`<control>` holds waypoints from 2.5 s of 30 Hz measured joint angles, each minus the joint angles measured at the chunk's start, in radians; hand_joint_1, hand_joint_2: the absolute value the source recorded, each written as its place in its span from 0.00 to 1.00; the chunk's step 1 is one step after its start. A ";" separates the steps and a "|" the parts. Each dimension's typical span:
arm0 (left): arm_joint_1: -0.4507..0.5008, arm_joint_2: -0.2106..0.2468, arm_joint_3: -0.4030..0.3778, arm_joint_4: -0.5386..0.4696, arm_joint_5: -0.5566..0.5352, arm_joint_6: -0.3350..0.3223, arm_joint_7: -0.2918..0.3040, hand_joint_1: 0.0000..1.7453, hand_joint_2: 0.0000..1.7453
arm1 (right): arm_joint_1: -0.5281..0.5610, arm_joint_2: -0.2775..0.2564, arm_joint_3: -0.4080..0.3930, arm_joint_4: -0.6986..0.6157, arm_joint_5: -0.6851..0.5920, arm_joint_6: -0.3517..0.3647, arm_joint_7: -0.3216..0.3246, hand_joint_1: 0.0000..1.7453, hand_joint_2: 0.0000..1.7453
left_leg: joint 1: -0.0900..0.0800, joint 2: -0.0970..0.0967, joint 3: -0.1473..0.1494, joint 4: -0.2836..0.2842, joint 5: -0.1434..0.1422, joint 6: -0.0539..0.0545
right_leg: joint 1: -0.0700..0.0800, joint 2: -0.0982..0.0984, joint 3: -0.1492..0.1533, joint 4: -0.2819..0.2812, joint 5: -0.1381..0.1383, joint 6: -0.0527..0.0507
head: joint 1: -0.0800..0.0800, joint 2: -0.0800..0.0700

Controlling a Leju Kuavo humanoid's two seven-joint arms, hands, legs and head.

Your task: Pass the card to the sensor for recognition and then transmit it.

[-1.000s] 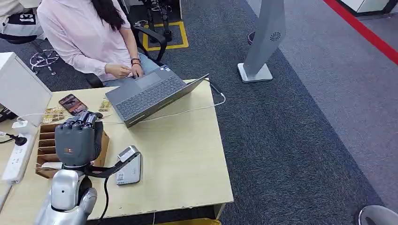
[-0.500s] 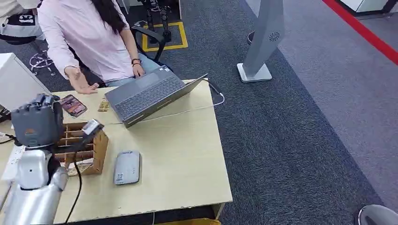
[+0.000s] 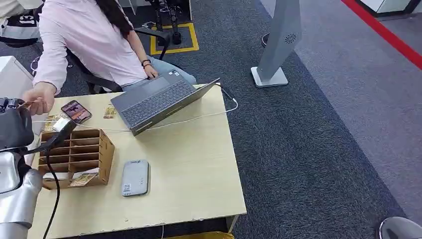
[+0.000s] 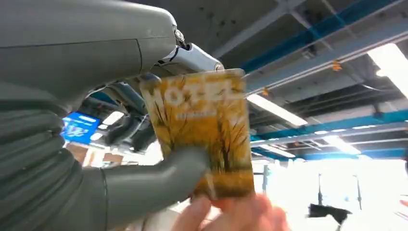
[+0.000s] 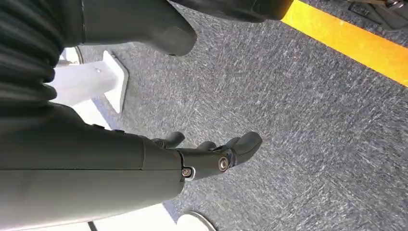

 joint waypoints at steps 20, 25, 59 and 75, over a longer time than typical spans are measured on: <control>0.073 -0.091 -0.020 -0.078 0.002 0.001 -0.054 0.00 1.00 | 0.000 0.002 -0.011 0.000 -0.009 -0.011 -0.002 0.00 1.00 | -0.001 0.001 0.000 0.000 0.000 0.000 | 0.000 0.000 -0.001 0.000 0.000 0.000 | 0.000 0.000; 0.300 -0.134 -0.131 -0.355 -0.003 -0.014 -0.045 0.00 1.00 | 0.002 0.008 -0.053 0.000 -0.044 -0.034 -0.003 0.00 1.00 | -0.002 0.003 0.000 0.000 -0.003 0.002 | -0.002 0.003 -0.001 -0.001 0.000 0.000 | 0.000 0.000; 0.674 -0.003 -0.413 -0.681 -0.001 -0.433 0.176 0.00 1.00 | 0.010 0.023 -0.199 0.000 -0.072 -0.069 -0.010 0.00 1.00 | -0.001 0.002 -0.002 0.000 -0.002 0.002 | -0.002 0.002 -0.003 -0.001 -0.002 0.002 | 0.000 0.000; 0.597 -0.035 -0.346 -0.584 0.005 -0.446 0.135 0.00 1.00 | 0.010 0.025 -0.204 0.000 -0.026 -0.046 -0.009 0.00 1.00 | -0.001 0.002 -0.002 0.000 -0.002 0.002 | -0.002 0.002 -0.003 -0.001 -0.001 0.002 | 0.001 0.000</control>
